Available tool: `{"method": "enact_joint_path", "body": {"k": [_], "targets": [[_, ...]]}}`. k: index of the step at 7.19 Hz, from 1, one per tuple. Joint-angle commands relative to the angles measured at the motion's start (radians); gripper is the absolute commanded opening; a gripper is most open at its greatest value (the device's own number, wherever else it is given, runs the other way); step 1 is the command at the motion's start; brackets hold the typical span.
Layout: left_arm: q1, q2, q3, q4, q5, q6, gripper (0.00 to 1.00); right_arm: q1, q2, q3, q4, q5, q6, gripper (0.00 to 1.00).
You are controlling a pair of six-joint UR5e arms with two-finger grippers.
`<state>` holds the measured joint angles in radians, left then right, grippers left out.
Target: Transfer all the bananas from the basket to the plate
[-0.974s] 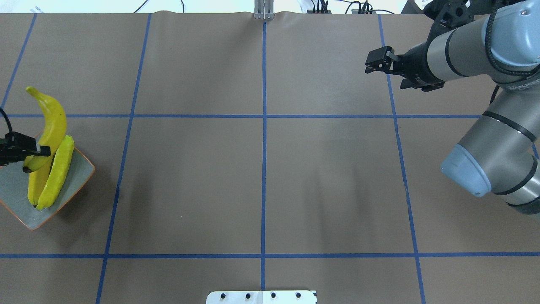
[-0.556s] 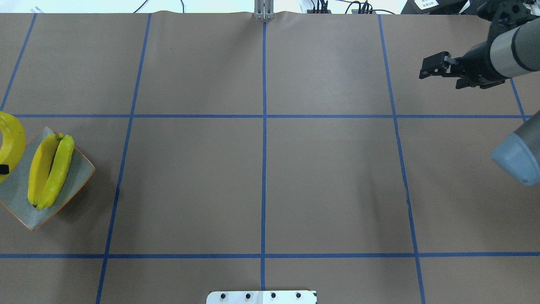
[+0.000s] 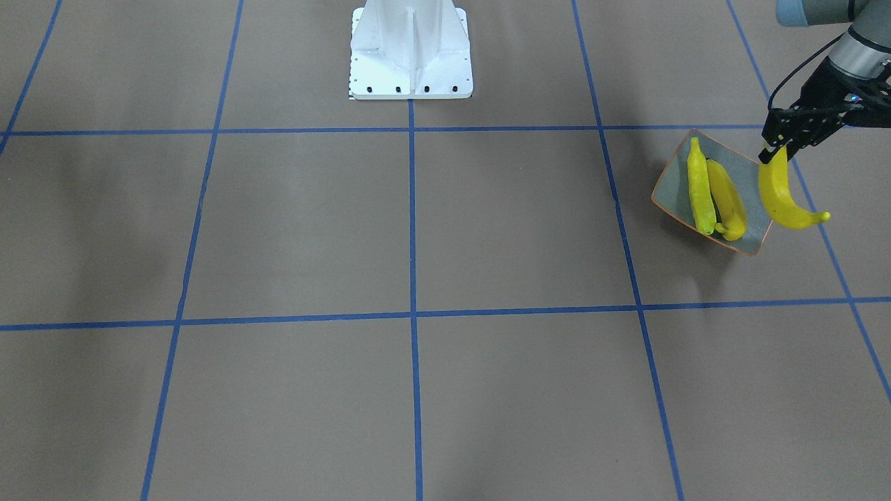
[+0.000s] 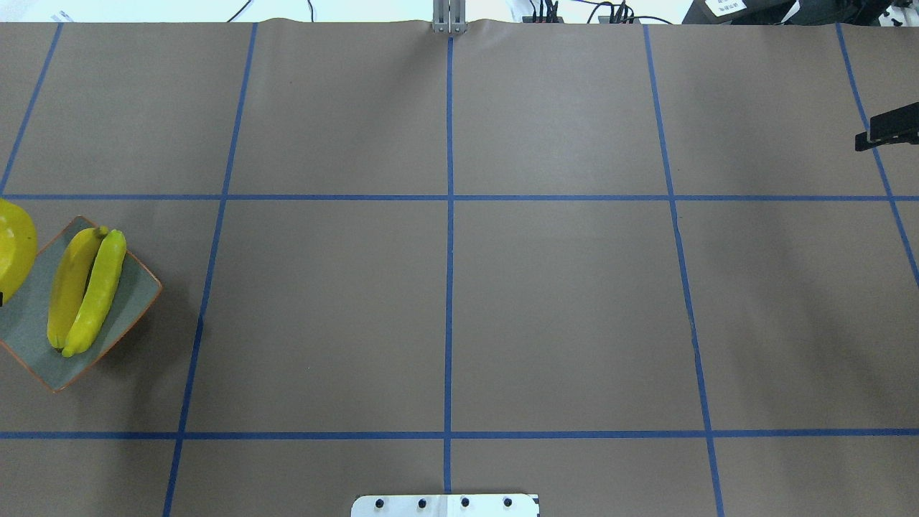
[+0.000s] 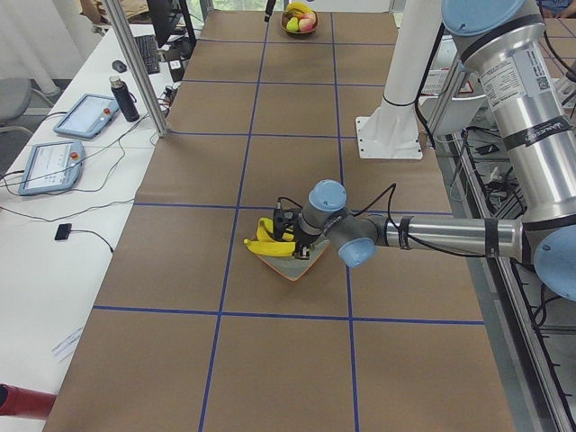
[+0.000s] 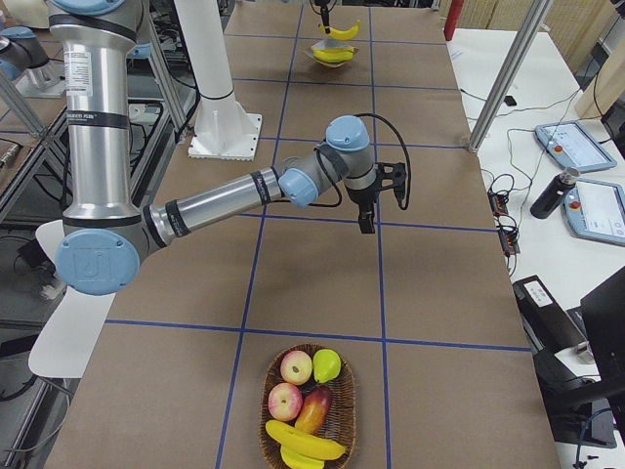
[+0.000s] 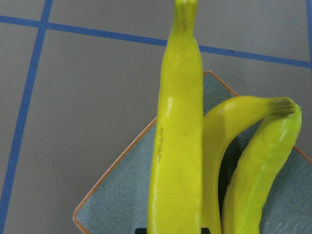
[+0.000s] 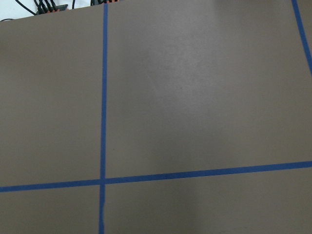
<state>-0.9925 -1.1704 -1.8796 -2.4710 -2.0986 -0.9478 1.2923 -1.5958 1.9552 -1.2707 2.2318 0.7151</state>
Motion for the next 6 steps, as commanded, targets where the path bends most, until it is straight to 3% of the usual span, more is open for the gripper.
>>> {"method": "enact_joint_path", "body": {"k": [1, 3, 4, 6], "targets": [[0.002, -0.002, 0.000, -0.009, -0.001, 0.090, 0.99, 0.050, -0.036, -0.006, 0.001, 0.031, -0.078, 1.00], [0.002, -0.018, -0.009, -0.009, -0.014, 0.096, 1.00, 0.143, -0.085, -0.018, -0.001, 0.107, -0.194, 1.00], [0.002, -0.028, -0.010, -0.009, -0.017, 0.095, 1.00, 0.203, -0.102, -0.069, 0.001, 0.156, -0.297, 1.00], [-0.006, -0.058, -0.044, -0.009, -0.116, 0.093, 1.00, 0.295, -0.098, -0.224, -0.002, 0.178, -0.551, 1.00]]}}
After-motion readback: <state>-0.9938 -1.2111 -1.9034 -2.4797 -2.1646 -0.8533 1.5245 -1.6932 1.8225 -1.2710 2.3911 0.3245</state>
